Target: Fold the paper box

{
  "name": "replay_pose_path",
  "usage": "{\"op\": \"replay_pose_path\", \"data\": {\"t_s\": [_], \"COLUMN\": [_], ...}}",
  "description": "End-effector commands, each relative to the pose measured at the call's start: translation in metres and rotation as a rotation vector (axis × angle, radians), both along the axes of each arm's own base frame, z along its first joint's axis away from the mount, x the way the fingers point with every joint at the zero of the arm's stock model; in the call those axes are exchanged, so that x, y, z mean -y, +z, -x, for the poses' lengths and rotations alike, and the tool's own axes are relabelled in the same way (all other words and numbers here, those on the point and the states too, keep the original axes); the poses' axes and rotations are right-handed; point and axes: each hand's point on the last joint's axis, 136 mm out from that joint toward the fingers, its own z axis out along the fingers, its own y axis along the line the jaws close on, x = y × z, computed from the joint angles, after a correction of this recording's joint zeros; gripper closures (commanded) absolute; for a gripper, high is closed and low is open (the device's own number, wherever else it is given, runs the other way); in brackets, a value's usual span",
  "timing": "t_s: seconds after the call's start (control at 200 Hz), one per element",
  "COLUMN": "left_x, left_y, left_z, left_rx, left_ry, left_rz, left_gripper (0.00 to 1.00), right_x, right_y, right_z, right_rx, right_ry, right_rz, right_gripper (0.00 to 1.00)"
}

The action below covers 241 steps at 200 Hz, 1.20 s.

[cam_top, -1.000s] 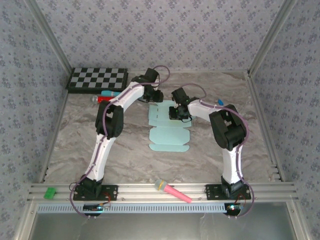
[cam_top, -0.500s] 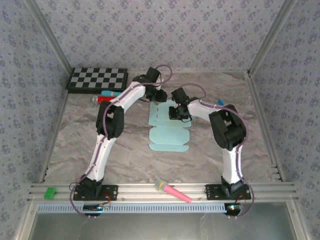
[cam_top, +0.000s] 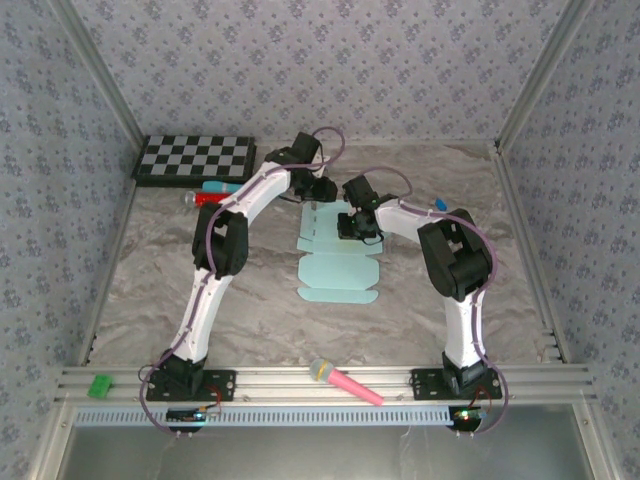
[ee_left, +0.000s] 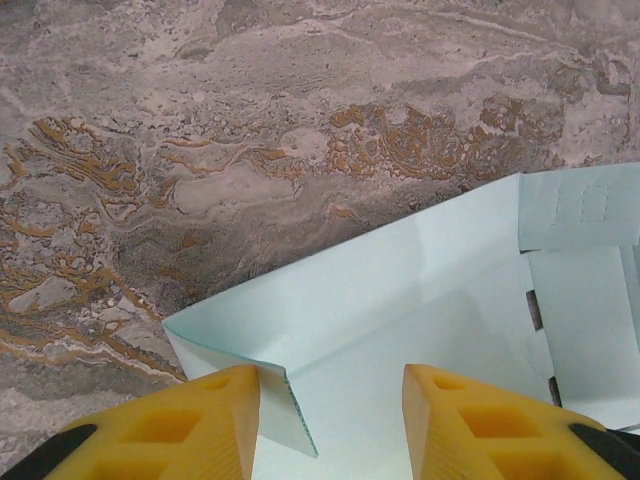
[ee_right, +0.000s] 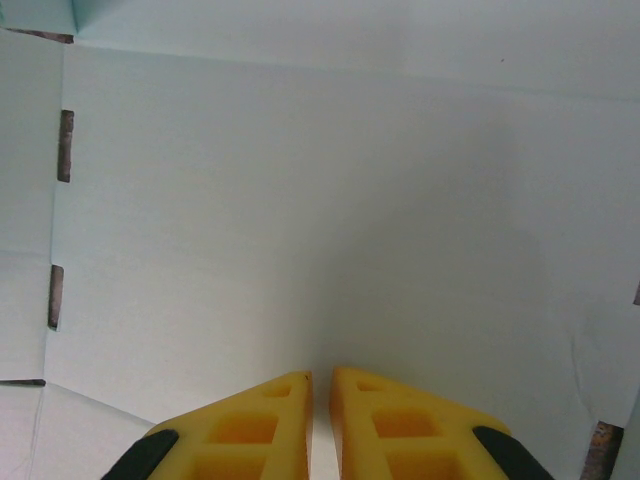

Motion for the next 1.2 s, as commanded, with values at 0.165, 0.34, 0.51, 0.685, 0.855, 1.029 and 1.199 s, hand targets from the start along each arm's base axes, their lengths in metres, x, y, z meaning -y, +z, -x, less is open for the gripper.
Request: {"op": "replay_pose_path", "data": {"t_s": [0.165, 0.34, 0.51, 0.685, 0.855, 1.029, 1.199], "left_x": [-0.010, -0.036, -0.076, -0.108, -0.113, -0.097, -0.088], "left_y": [0.083, 0.110, 0.104, 0.076, 0.039, 0.018, 0.001], "left_z": [0.003, 0.016, 0.043, 0.084, 0.120, 0.132, 0.126], "left_rx": [0.130, 0.197, 0.193, 0.119, 0.025, -0.006, 0.009], "left_ry": [0.014, 0.061, 0.171, 0.268, 0.292, 0.262, 0.258], "left_rz": [0.011, -0.040, -0.104, -0.132, -0.111, -0.028, -0.008], "left_gripper": [0.56, 0.53, 0.51, 0.49, 0.47, 0.45, 0.44], "right_x": [0.010, 0.012, 0.013, 0.013, 0.012, 0.008, 0.006], "right_y": [-0.032, -0.030, -0.028, -0.026, -0.025, -0.026, -0.027], "right_z": [0.025, 0.026, 0.025, 0.025, 0.024, 0.027, 0.029], "right_rx": [-0.102, -0.102, -0.096, -0.092, -0.087, -0.090, -0.093], "right_ry": [0.009, 0.002, -0.005, -0.006, -0.008, -0.007, -0.004], "right_rz": [0.074, 0.070, 0.062, 0.061, 0.056, 0.052, 0.053], "right_gripper": [0.84, 0.84, 0.84, 0.84, 0.84, 0.84, 0.84]}}
